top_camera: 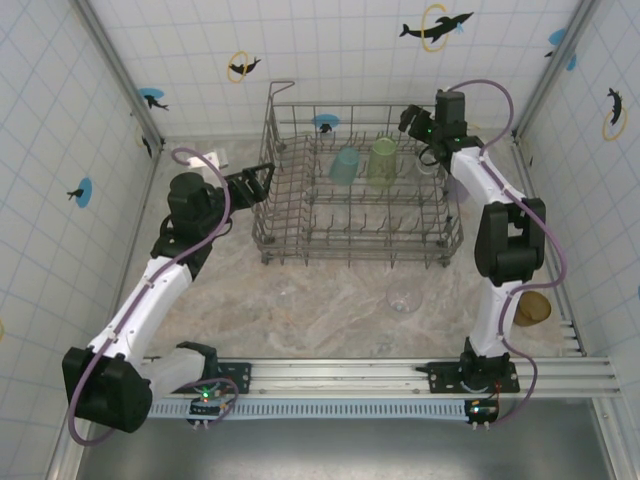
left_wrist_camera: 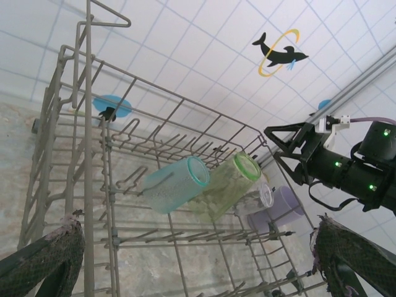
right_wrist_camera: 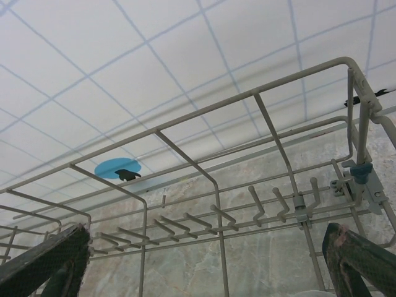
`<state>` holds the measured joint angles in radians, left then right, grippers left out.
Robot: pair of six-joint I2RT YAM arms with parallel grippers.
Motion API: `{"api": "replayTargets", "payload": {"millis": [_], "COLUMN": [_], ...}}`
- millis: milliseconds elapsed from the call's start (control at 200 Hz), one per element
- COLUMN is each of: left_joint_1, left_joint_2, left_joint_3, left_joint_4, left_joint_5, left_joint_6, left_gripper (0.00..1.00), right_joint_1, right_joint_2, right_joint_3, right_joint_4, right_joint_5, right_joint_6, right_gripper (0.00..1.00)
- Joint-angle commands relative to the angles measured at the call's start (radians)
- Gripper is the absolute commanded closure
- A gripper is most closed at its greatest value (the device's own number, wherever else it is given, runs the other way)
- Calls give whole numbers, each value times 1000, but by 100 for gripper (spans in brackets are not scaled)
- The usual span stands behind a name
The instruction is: Load the cups into the dish rack
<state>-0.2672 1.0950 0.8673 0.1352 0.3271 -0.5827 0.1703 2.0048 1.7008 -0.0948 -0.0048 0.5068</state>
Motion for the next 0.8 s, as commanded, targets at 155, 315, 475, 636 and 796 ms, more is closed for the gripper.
{"api": "replayTargets", "payload": {"millis": [155, 315, 475, 636, 796], "left_joint_1": [3, 3, 4, 3, 5], "left_joint_2": [-27, -11, 6, 11, -19], "left_joint_3": [27, 47, 74, 59, 5], "left_joint_4": [-30, -51, -51, -51, -48], "left_joint_5": [-17, -24, -32, -58, -107], "left_joint_6": [85, 128, 180, 220, 248], "left_gripper": [2, 3, 2, 2, 2], "right_joint_1": [-8, -32, -63, -109, -157], "right_joint_2": [-155, -236, -316, -386, -425], "right_joint_3": [-3, -72, -149, -241, -302], "right_joint_4": [-47, -90, -137, -168, -212], "right_joint_5": [21, 46, 67, 94, 125], "right_joint_6": [-38, -66, -92, -88, -82], "right_gripper": [0, 0, 0, 0, 0]}}
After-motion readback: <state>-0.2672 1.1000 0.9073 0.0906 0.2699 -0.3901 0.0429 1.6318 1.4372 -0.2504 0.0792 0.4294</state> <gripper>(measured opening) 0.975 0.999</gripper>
